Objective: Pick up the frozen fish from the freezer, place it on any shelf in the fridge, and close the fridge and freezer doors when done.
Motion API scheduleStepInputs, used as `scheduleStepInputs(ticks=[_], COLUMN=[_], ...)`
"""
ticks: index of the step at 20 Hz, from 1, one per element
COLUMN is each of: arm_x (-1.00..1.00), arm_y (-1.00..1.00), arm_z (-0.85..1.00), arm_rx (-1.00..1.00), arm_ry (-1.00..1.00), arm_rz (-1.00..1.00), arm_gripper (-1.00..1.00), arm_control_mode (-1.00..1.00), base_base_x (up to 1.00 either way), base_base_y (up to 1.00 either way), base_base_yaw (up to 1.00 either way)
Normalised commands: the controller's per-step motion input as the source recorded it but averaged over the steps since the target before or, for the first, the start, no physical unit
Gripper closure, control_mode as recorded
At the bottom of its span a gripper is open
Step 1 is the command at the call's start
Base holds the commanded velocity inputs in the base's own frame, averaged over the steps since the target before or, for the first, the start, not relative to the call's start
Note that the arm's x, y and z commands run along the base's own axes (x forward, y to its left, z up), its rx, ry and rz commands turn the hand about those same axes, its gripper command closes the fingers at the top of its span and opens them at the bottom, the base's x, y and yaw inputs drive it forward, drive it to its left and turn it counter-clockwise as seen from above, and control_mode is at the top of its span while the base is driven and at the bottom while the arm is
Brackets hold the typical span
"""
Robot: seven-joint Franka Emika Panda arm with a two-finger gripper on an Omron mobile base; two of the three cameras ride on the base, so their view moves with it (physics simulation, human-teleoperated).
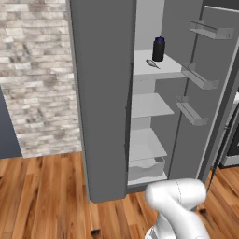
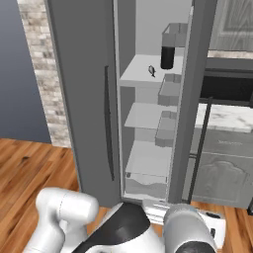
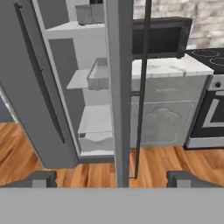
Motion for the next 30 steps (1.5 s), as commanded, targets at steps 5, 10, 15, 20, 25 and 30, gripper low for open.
scheduleStepInputs(ticks=[5,10,15,20,25,30], arm_x=[0.79,1.0,1.0,0.98,0.96,1.0], arm_y=[-0.98,-0.79,-0.87,-0.76,-0.33,-0.12], arm_z=[-0.24,-0.23,-0.3,-0.27,-0.12,-0.1], arm_rx=[0.05,0.0,0.0,0.02,0.05,0.06], arm_ry=[-0.07,0.0,0.0,0.0,0.0,0.0], arm_rz=[0.11,0.0,0.0,0.0,0.0,0.0], arm_gripper=[-1.0,-1.0,-1.0,-1.0,-1.0,-1.0], arm_control_mode=[-1.0,-1.0,-1.0,-1.0,-1.0,-1.0], base_base_x=[0.0,0.0,0.0,0.0,0.0,0.0], base_base_y=[0.0,0.0,0.0,0.0,0.0,0.0], base_base_yaw=[0.0,0.0,0.0,0.0,0.0,0.0])
